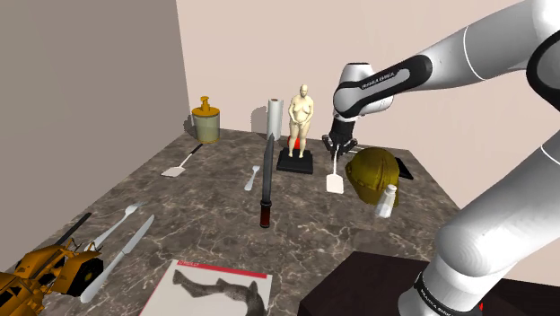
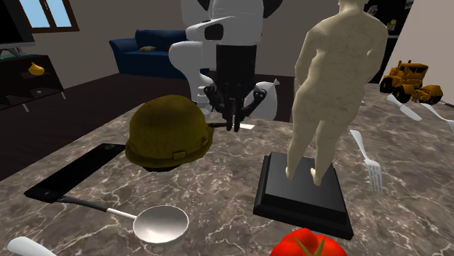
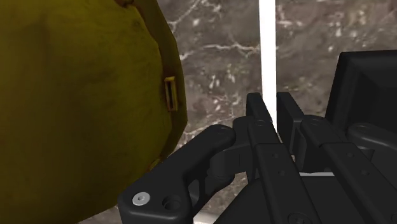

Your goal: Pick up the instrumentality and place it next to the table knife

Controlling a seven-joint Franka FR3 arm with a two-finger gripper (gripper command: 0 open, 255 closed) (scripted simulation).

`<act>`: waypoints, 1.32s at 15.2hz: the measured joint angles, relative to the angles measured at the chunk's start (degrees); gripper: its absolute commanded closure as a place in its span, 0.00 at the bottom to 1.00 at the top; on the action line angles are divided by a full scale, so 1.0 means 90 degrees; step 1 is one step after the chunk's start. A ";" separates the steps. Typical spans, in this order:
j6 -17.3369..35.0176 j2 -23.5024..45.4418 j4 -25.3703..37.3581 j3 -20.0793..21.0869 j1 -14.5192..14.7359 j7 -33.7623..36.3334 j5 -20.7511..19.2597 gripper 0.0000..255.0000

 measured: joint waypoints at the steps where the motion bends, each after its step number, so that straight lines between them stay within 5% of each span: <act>1: -0.0082 -0.0040 0.0041 0.0003 0.0003 0.0001 0.0003 1.00; 7: -0.0372 -0.0202 0.0152 0.0281 0.0192 0.0416 0.0061 1.00; 20: -0.0480 0.0228 0.0620 0.1635 0.1071 0.2561 0.0198 1.00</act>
